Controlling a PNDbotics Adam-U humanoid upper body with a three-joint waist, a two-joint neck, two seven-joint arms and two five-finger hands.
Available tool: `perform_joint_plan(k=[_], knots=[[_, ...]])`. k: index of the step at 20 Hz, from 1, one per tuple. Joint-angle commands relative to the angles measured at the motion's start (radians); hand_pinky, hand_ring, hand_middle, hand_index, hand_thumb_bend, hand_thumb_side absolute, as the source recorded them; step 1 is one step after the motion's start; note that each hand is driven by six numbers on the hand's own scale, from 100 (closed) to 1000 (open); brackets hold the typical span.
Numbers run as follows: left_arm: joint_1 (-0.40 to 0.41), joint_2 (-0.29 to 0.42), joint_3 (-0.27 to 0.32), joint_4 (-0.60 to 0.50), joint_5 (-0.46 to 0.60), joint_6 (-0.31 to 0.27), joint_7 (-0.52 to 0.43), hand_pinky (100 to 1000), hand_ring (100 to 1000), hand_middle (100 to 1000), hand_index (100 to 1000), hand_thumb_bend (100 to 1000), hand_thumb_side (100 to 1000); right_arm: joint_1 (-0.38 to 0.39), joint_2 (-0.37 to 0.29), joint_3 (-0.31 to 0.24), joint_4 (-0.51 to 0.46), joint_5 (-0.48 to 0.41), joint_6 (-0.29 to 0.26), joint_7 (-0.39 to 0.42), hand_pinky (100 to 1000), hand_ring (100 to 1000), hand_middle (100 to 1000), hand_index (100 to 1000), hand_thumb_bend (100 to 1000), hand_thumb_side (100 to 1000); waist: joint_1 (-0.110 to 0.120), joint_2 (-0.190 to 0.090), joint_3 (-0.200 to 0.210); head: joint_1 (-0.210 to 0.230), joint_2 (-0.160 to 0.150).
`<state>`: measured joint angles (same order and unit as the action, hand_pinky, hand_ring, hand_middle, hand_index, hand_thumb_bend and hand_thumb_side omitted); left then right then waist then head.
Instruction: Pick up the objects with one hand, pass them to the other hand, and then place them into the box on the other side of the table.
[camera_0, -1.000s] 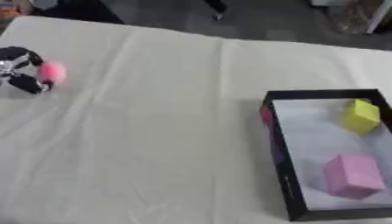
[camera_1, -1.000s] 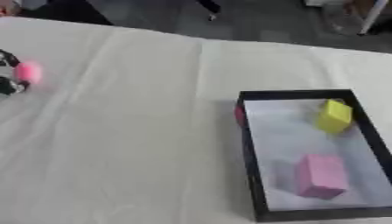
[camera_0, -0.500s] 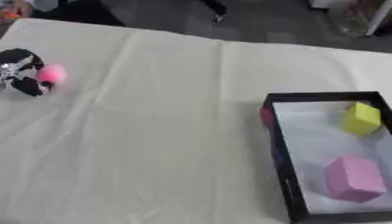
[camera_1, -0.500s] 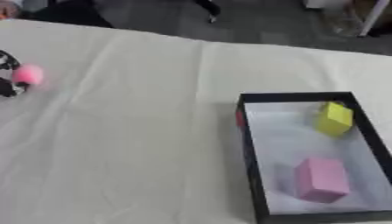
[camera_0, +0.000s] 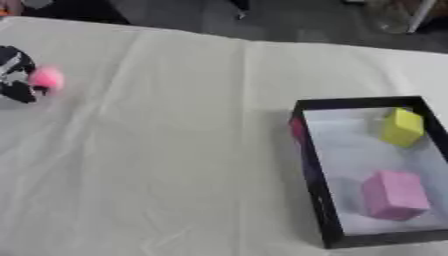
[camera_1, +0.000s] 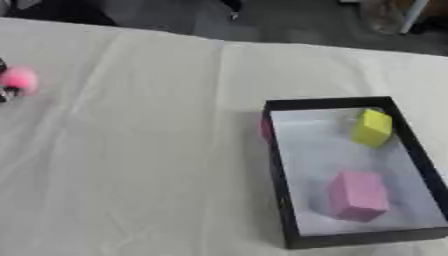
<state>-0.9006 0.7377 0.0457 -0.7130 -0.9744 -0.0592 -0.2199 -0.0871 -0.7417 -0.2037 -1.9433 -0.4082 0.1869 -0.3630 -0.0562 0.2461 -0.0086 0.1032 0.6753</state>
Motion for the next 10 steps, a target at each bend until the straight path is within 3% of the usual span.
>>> perform_joint_plan(k=[1, 10], knots=[[-0.001, 0.053, -0.013, -0.069, 0.041, -0.019, 0.022, 832, 740, 588, 450, 189, 100, -0.001, -0.028, -0.020, -0.006, 0.004, -0.005, 0.003, 753, 946, 844, 983, 100, 665, 0.007, -0.013, 0.001, -0.014, 0.009], [0.076, 0.103, -0.064, -0.277, 0.183, -0.079, 0.000, 827, 720, 567, 444, 155, 100, 0.000, -0.045, -0.020, 0.012, -0.003, -0.008, 0.007, 755, 945, 843, 983, 100, 657, 0.003, -0.039, 0.005, -0.036, 0.027]])
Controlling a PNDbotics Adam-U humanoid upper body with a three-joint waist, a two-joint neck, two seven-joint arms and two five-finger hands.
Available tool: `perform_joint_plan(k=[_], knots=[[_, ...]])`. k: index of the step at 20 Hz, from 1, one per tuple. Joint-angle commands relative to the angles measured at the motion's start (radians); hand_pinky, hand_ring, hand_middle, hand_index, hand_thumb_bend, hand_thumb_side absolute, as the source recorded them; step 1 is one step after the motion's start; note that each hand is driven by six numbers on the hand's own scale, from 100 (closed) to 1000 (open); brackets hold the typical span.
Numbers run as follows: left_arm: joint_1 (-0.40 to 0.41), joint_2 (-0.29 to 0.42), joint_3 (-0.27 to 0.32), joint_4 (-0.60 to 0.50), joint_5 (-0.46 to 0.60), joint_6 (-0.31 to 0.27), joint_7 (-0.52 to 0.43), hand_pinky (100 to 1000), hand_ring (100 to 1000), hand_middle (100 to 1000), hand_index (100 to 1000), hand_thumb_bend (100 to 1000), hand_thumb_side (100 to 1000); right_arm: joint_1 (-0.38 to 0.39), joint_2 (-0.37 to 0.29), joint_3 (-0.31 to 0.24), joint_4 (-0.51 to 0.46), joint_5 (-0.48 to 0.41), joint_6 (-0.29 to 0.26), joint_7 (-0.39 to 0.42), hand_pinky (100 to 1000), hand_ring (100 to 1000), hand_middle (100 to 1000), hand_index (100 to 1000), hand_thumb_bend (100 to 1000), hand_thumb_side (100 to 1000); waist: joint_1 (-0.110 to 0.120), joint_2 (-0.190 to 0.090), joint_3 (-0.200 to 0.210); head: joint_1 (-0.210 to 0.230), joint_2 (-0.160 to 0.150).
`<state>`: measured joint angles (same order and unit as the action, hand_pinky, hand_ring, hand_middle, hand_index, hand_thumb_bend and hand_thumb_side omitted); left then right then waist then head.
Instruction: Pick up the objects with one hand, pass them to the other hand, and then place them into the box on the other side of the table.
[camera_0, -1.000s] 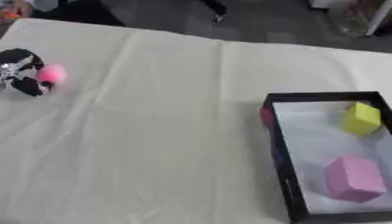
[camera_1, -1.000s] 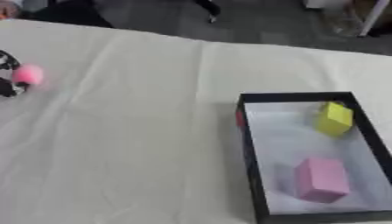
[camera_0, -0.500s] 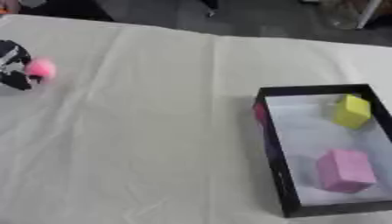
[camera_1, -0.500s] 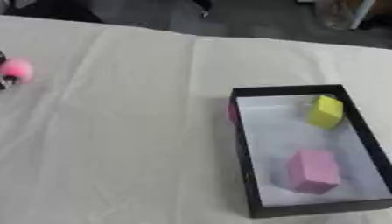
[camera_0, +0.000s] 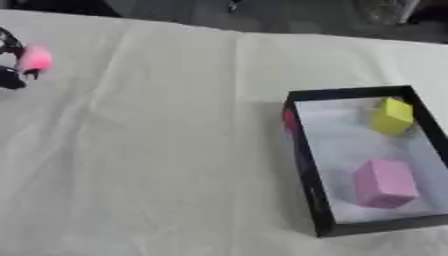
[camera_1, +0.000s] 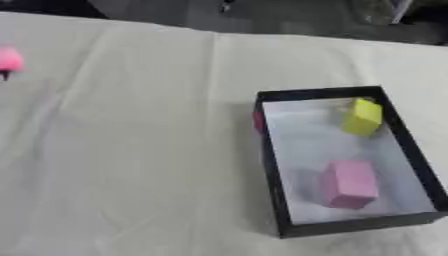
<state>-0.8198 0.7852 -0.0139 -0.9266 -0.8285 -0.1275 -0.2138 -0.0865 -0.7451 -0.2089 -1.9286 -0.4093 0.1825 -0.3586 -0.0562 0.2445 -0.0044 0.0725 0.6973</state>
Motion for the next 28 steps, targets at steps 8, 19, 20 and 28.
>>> perform_joint_plan(k=[8, 19, 20, 28], knots=[[0.050, 0.065, -0.012, -0.186, 0.174, 0.000, -0.053, 859, 715, 556, 444, 100, 100, 0.006, -0.047, -0.017, -0.002, -0.007, -0.008, 0.002, 755, 945, 842, 982, 100, 652, -0.002, -0.052, 0.006, -0.023, 0.011], [0.087, 0.000, -0.076, -0.326, 0.267, -0.026, -0.096, 874, 705, 546, 442, 100, 109, -0.033, -0.103, 0.005, -0.025, -0.004, -0.006, 0.030, 764, 947, 849, 981, 100, 596, -0.014, -0.072, 0.010, -0.082, 0.031], [0.090, -0.008, -0.082, -0.338, 0.273, -0.028, -0.097, 879, 704, 544, 441, 100, 119, -0.040, -0.110, 0.009, -0.027, -0.002, -0.004, 0.036, 766, 947, 850, 981, 100, 572, -0.015, -0.074, 0.010, -0.089, 0.035], [0.116, -0.097, -0.103, -0.394, 0.344, -0.016, -0.111, 923, 677, 528, 435, 100, 234, -0.112, -0.160, 0.067, -0.039, 0.045, 0.029, 0.113, 777, 951, 858, 977, 100, 471, -0.021, -0.086, 0.017, -0.148, 0.071]])
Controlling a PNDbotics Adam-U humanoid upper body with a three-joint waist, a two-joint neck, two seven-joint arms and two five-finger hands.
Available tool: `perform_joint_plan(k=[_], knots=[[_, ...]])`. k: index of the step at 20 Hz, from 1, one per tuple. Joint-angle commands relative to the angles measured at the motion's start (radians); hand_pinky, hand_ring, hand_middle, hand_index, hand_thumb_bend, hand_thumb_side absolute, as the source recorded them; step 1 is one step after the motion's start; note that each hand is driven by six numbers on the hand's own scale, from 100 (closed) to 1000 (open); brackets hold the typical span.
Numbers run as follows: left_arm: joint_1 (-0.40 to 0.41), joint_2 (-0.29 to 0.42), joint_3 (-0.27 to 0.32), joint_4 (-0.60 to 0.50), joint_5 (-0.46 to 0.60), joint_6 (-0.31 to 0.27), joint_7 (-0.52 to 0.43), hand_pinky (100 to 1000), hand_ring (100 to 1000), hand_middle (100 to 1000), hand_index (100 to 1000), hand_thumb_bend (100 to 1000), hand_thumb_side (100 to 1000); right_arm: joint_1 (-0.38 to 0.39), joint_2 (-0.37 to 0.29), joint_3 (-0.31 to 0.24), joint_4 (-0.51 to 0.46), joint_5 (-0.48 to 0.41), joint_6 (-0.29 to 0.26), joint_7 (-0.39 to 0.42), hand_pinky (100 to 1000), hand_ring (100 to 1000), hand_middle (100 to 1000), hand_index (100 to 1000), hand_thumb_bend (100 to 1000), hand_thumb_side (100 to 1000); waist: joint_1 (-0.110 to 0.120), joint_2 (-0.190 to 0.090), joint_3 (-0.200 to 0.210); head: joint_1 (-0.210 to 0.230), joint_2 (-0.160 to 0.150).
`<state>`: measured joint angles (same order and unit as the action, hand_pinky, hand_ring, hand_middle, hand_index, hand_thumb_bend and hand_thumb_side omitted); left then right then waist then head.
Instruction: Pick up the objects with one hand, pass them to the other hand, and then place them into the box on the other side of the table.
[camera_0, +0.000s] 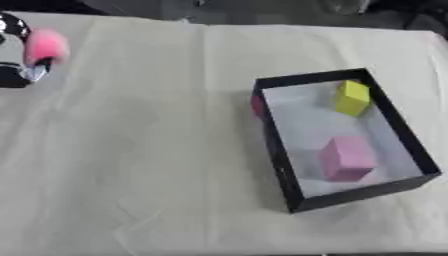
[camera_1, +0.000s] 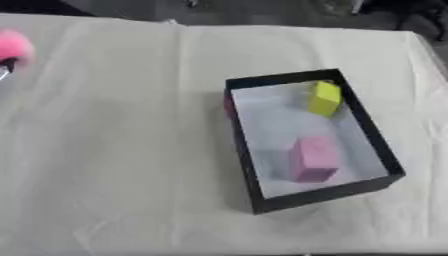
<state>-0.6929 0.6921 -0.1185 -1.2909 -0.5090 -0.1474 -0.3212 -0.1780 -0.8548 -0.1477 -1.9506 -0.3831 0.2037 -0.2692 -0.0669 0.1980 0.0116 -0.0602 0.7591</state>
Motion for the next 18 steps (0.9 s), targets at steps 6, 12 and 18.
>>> perform_joint_plan(k=[6, 12, 18], knots=[[-0.005, -0.097, -0.021, -0.073, 0.071, -0.005, 0.011, 938, 669, 517, 429, 100, 341, -0.094, -0.059, 0.070, -0.019, 0.071, 0.040, 0.099, 785, 953, 864, 977, 100, 425, -0.016, -0.043, 0.011, -0.046, 0.011], [-0.002, -0.167, -0.050, -0.112, 0.096, -0.023, 0.048, 937, 666, 513, 428, 100, 391, -0.175, -0.068, 0.123, -0.008, 0.113, 0.069, 0.171, 790, 949, 865, 976, 100, 385, -0.019, -0.046, 0.016, -0.060, 0.011], [-0.011, -0.228, -0.069, -0.125, 0.085, -0.039, 0.069, 934, 667, 514, 427, 100, 406, -0.226, -0.062, 0.173, 0.005, 0.158, 0.097, 0.237, 797, 952, 873, 977, 100, 375, -0.023, -0.049, 0.021, -0.080, 0.011]])
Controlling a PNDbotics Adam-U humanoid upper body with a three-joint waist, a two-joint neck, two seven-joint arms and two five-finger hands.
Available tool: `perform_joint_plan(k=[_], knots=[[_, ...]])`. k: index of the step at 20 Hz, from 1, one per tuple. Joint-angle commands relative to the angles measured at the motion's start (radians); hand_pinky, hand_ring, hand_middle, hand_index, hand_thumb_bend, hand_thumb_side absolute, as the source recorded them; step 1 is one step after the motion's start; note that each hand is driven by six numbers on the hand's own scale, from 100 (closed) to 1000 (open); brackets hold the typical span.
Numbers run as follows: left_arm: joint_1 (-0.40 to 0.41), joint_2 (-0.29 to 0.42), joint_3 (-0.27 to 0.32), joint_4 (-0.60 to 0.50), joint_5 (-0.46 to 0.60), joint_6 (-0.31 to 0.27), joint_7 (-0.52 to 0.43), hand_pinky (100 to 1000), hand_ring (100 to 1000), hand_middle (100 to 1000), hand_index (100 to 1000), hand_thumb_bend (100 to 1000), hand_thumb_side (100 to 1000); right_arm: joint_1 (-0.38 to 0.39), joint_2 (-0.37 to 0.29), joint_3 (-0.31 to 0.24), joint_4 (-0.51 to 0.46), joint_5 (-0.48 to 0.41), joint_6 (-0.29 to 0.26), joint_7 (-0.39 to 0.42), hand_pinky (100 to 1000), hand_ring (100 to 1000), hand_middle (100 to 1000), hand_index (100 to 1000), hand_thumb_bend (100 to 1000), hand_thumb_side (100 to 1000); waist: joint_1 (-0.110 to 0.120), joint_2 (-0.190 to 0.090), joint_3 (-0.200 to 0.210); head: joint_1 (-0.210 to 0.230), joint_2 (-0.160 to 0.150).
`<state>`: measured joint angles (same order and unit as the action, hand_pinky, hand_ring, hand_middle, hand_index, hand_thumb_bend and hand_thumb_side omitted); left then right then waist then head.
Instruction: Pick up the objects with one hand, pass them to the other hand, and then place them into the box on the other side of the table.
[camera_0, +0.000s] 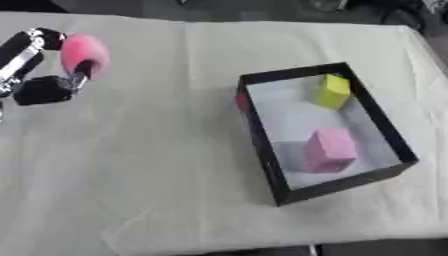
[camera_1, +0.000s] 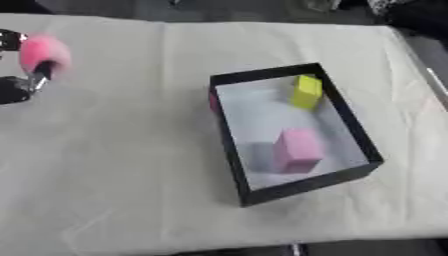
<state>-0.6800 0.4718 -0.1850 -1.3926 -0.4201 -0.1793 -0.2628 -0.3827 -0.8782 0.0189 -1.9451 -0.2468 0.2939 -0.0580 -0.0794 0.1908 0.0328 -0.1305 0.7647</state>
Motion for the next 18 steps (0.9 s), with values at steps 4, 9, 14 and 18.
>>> perform_joint_plan(k=[4, 9, 14, 18], knots=[[-0.027, -0.041, -0.010, -0.015, -0.024, -0.018, 0.007, 933, 657, 512, 430, 100, 428, -0.035, -0.032, 0.035, 0.006, 0.053, 0.016, 0.060, 801, 953, 875, 976, 100, 376, -0.013, -0.044, 0.003, -0.017, 0.005], [-0.032, -0.077, -0.018, -0.004, -0.045, -0.031, 0.008, 930, 662, 513, 430, 100, 422, -0.046, -0.026, 0.068, 0.013, 0.092, 0.017, 0.098, 807, 952, 879, 975, 100, 373, -0.016, -0.046, 0.006, -0.032, 0.005], [-0.043, -0.112, -0.025, 0.008, -0.078, -0.055, 0.023, 921, 662, 513, 430, 100, 401, -0.060, -0.015, 0.097, 0.018, 0.121, 0.013, 0.145, 810, 953, 886, 979, 100, 373, -0.020, -0.048, 0.010, -0.052, 0.005], [-0.052, -0.142, -0.028, 0.027, -0.109, -0.074, 0.035, 915, 658, 511, 431, 100, 396, -0.078, -0.004, 0.120, 0.018, 0.135, 0.012, 0.193, 814, 956, 890, 981, 100, 387, -0.025, -0.050, 0.015, -0.060, 0.005]])
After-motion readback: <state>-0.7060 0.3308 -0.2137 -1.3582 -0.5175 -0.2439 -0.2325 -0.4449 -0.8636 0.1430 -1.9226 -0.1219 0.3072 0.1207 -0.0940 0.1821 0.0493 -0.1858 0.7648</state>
